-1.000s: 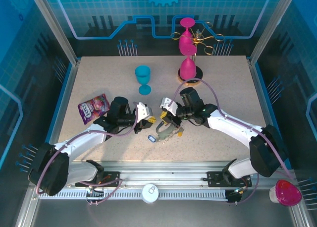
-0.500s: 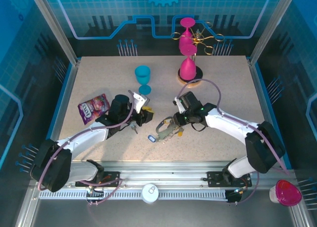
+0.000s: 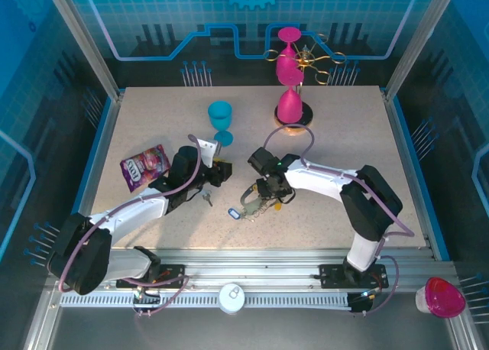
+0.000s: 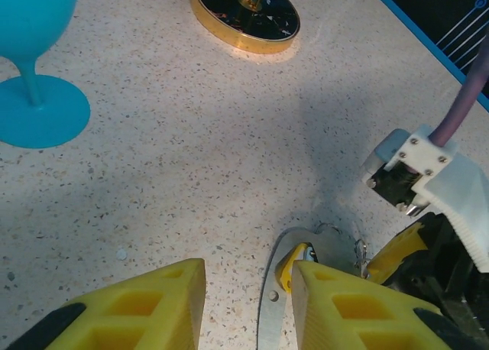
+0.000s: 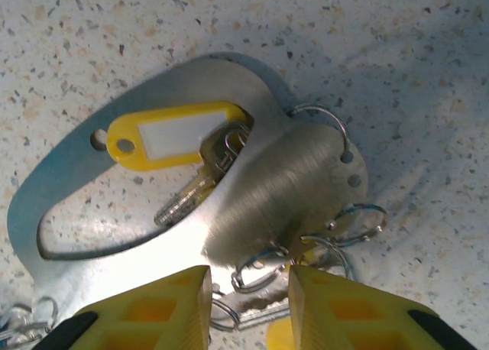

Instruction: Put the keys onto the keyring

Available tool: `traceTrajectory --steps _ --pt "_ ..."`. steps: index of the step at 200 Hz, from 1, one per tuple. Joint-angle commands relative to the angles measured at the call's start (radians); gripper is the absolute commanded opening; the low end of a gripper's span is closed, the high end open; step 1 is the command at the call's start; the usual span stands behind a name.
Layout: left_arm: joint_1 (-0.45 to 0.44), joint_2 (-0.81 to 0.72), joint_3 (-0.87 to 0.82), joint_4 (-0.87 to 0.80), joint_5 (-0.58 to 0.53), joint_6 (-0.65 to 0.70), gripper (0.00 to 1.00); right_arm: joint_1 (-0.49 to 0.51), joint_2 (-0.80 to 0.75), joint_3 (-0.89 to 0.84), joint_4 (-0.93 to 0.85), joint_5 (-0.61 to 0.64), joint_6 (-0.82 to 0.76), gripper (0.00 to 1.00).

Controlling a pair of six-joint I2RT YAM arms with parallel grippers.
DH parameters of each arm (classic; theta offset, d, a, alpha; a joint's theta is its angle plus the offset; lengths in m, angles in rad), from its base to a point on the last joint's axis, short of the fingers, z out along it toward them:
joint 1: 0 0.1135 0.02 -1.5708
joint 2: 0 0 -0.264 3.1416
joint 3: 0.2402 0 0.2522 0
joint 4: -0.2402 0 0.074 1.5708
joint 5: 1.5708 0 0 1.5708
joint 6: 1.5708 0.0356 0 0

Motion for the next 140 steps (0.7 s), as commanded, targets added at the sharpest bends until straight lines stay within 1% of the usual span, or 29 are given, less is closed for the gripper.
traceTrajectory --steps 1,57,87,140 --pt "-0.006 -0.033 0.007 0.025 -0.033 -0.017 0.35 0.032 0.051 0.063 -0.101 0.079 0.059 0.32" --pt "-0.006 -0.05 -0.016 0.045 -0.04 -0.013 0.35 0.06 0.143 0.142 -0.178 0.121 0.083 0.28" --pt "-0.005 -0.058 -0.02 0.047 -0.046 -0.009 0.35 0.07 0.17 0.175 -0.232 0.165 0.093 0.23" --pt "-0.006 -0.056 -0.022 0.057 -0.048 -0.01 0.34 0.077 0.173 0.182 -0.257 0.184 0.095 0.14"
